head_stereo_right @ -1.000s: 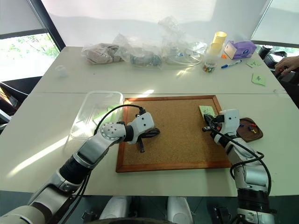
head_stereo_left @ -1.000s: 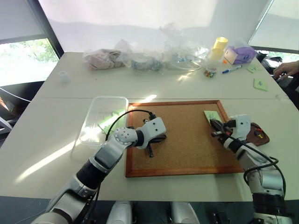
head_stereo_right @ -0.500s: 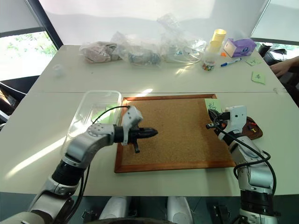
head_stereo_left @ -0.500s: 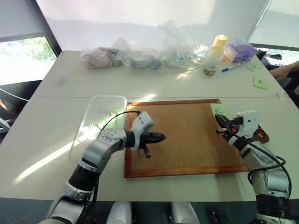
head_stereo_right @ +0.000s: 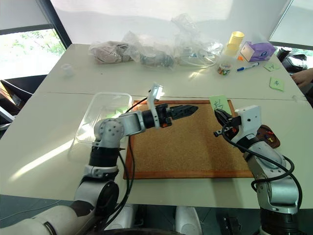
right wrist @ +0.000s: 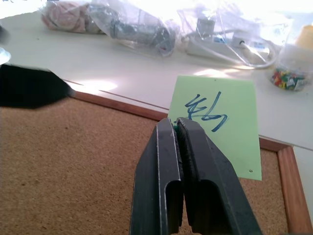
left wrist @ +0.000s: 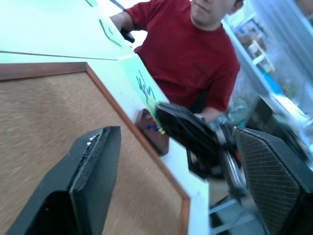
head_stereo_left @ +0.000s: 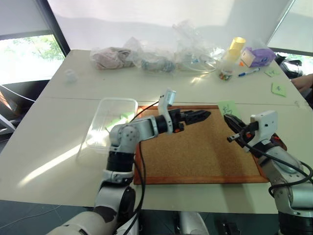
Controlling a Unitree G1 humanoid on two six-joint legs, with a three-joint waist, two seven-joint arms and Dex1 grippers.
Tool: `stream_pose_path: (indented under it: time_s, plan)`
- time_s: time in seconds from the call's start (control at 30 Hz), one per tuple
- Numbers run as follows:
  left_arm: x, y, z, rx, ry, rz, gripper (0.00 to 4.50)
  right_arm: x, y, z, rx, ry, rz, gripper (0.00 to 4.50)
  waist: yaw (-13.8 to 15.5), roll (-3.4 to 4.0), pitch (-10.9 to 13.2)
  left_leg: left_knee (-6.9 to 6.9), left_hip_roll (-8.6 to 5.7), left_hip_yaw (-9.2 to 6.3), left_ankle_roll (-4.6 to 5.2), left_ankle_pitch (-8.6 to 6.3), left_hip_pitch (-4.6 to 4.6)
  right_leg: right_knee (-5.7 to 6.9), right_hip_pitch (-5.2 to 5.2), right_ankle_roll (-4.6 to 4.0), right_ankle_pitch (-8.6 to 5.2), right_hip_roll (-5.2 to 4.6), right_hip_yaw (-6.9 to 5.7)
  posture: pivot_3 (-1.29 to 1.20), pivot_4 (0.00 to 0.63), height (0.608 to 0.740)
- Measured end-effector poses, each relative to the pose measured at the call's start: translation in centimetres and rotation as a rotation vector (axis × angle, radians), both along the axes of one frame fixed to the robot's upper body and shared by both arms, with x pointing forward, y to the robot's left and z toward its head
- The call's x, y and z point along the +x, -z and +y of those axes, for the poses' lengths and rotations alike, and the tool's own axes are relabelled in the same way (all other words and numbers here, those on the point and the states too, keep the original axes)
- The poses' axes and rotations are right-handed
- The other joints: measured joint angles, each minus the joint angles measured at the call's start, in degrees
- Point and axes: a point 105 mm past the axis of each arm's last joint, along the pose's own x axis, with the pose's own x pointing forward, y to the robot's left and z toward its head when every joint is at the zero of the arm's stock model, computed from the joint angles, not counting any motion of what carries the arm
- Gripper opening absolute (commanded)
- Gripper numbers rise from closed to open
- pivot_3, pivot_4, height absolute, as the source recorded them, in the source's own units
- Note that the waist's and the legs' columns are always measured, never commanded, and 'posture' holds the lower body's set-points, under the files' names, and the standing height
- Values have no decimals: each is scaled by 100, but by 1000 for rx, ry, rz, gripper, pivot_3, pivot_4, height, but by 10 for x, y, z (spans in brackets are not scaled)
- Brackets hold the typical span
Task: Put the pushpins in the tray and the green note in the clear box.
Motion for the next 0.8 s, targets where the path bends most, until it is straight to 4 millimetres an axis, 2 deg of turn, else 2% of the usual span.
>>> stream_pose_path:
  time_s: [0.1,0.2,0.33,0.5,0.8]
  plan:
    - [14,13,2,3,-53,80,4059,-3,-5,2,-2,2,-8,0,19,-4,2,-4,1,-6,-1,0,-1,2,-3,1,0,3,-5,0,150,740]
    - [19,19,-1,-2,-66,113,4059,-7,-11,8,-6,-11,-28,0,35,-7,4,-4,0,-6,-1,1,-4,1,-3,2,0,0,-5,0,150,740]
    - [20,13,-4,-50,-50,119,4059,-10,-14,12,-10,-16,-33,0,42,-13,8,-1,-2,-4,-2,1,-5,1,-1,2,1,-7,-5,0,150,740]
    - [12,2,-11,-103,12,82,4059,-14,-9,13,3,-13,-12,0,35,-12,7,-2,-3,-4,-3,2,-5,1,-1,2,1,-7,-5,0,150,740]
    - [9,5,-19,-113,46,83,4059,-17,-4,26,20,-55,8,0,37,-12,7,-1,-4,-4,-4,2,-4,3,-1,3,1,-6,-5,0,150,740]
